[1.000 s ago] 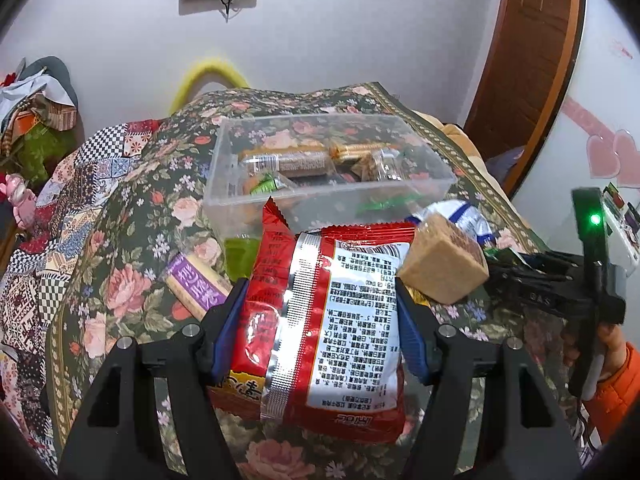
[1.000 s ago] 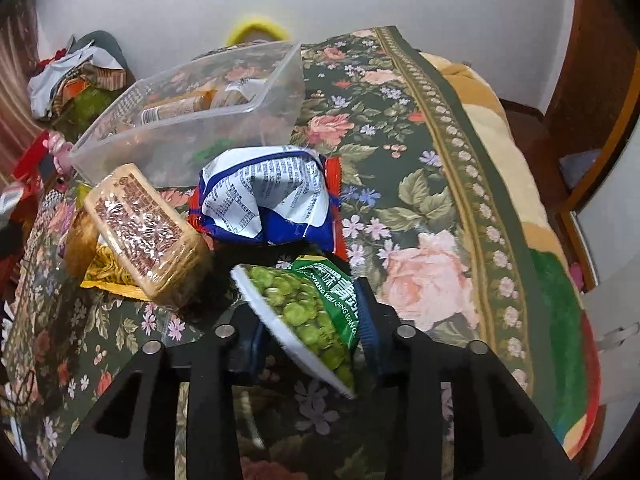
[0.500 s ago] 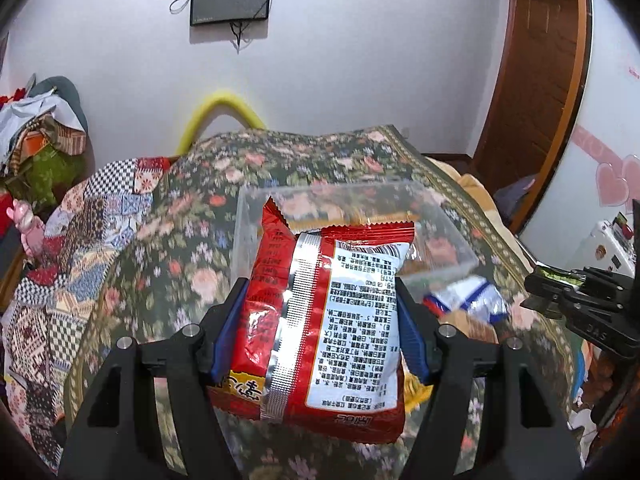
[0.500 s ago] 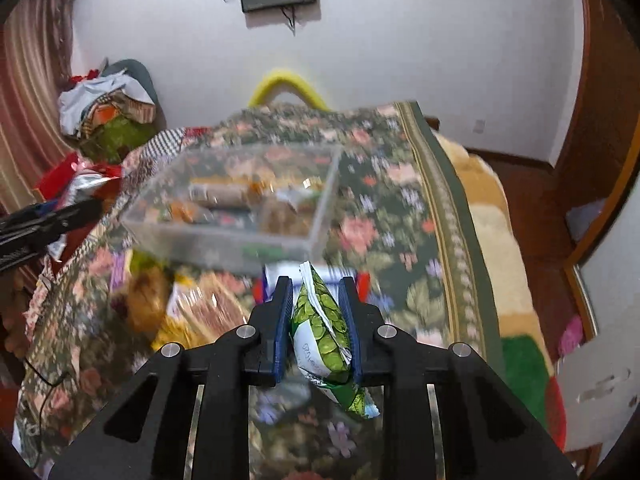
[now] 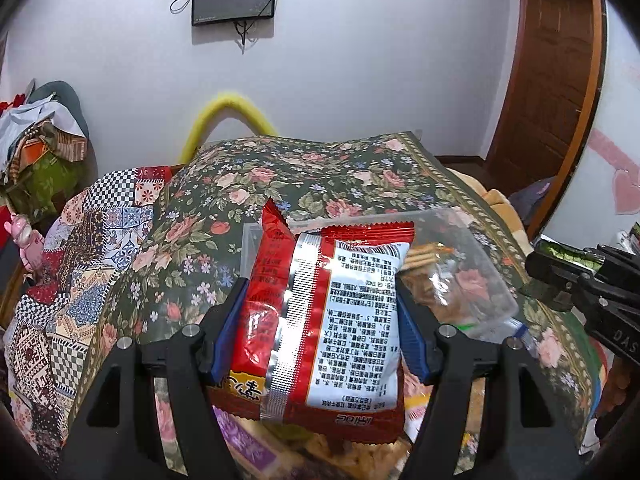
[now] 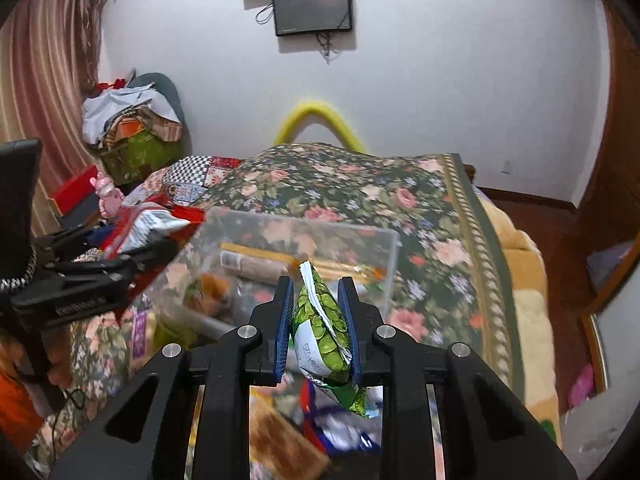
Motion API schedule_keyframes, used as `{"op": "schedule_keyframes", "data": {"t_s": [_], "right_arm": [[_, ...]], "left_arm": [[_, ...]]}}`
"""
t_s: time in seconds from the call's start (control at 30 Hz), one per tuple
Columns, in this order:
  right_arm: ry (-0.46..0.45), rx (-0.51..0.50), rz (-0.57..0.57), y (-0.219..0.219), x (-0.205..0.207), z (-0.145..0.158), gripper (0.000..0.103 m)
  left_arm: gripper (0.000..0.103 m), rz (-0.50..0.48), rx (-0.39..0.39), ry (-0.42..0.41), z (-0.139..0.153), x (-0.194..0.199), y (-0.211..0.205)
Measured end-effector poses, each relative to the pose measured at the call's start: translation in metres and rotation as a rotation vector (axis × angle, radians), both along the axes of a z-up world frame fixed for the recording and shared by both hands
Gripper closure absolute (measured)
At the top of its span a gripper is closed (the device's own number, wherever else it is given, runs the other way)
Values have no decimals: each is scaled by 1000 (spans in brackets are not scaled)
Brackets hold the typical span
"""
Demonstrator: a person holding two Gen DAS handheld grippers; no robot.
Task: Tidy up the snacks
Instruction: 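Lower the red pack and pea bag into the clear box and open both tools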
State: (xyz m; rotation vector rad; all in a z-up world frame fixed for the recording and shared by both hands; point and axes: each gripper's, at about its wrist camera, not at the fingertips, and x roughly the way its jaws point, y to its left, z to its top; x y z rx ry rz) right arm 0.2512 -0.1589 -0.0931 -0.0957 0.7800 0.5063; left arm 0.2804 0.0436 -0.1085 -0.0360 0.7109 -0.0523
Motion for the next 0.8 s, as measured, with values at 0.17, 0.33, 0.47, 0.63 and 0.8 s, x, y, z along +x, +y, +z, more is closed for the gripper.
{"op": "schedule_keyframes", "data": {"t_s": [0.17,0.33,0.47,0.63,0.8], "right_arm": [[66,-1,38,27,28,-17,82],[128,-56,75,50,45,-37,82],[174,-101,112,62,54,-51,82],[196,-106,126,63,55,-53,80],[168,-80,97,57,56,-44,60]], "left_arm": [[36,19,-10,32,-10,29,11],[36,18,3,73,-27,54,16],[36,23,22,96,-41,67,17],[35,52,16,113,-50,74,22],[33,54,19,127,-48,70,23]]}}
